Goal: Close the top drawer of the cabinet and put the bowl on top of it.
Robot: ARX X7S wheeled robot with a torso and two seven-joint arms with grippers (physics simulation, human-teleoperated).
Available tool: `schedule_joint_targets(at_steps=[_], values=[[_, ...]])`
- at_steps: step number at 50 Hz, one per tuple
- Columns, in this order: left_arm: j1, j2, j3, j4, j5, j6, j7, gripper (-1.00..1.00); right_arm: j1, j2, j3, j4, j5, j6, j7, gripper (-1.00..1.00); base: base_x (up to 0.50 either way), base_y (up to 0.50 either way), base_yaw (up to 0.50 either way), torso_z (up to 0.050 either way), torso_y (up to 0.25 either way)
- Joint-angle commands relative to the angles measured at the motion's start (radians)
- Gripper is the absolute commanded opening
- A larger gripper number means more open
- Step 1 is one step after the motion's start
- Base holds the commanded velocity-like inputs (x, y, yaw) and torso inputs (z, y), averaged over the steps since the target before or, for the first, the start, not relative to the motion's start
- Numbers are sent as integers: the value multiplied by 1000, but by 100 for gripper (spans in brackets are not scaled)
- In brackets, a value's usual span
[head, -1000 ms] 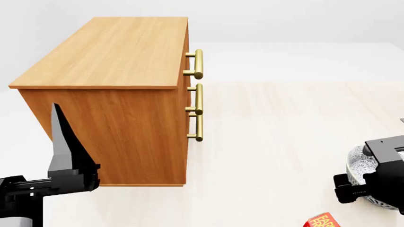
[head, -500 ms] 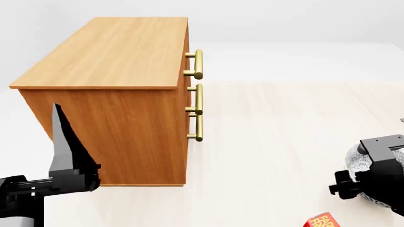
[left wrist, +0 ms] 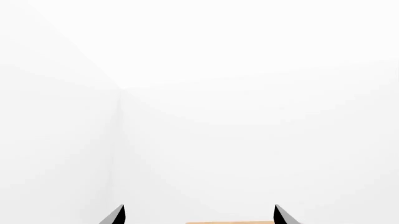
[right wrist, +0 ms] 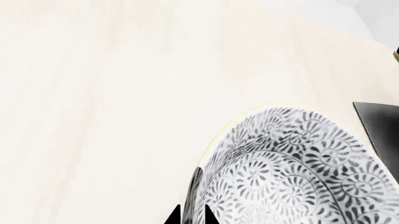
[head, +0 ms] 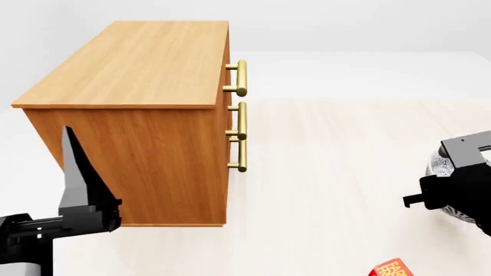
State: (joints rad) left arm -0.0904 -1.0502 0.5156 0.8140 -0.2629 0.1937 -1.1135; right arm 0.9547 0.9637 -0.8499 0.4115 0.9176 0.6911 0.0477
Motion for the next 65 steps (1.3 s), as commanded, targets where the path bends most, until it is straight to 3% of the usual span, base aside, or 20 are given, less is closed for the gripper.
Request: schedule_joint_targets(at_steps=[1,11,22,37,48,56,65], values=[[10,-5,-6,5,3,2,-5,100,168,-14,0,-75,-59,56,-30,-100,0,0,0,0,0],[1,-18,-27,-30,-19,40,13,100,343,-83,-53,-119,-144,88,-124,-100,0,0,0,0,0],[-2,-13,-29,-31,-20,38,18,100,548,-264,-129,-36,-241,85,-257,-100,0,0,0,0,0],[11,-22,-41,-25,-23,42,11,100,631,-432,-119,27,-235,40,-313,-100,0,0,0,0,0],[16,-27,-49,-24,-26,46,12,100,629,-453,-117,21,-232,21,-322,-100,0,0,0,0,0],[19,-25,-50,-22,-23,44,12,100,573,-335,-67,-169,-184,61,-225,-100,0,0,0,0,1],[21,-24,-53,-22,-23,44,13,100,572,-333,-66,-174,-182,63,-223,-100,0,0,0,0,0]])
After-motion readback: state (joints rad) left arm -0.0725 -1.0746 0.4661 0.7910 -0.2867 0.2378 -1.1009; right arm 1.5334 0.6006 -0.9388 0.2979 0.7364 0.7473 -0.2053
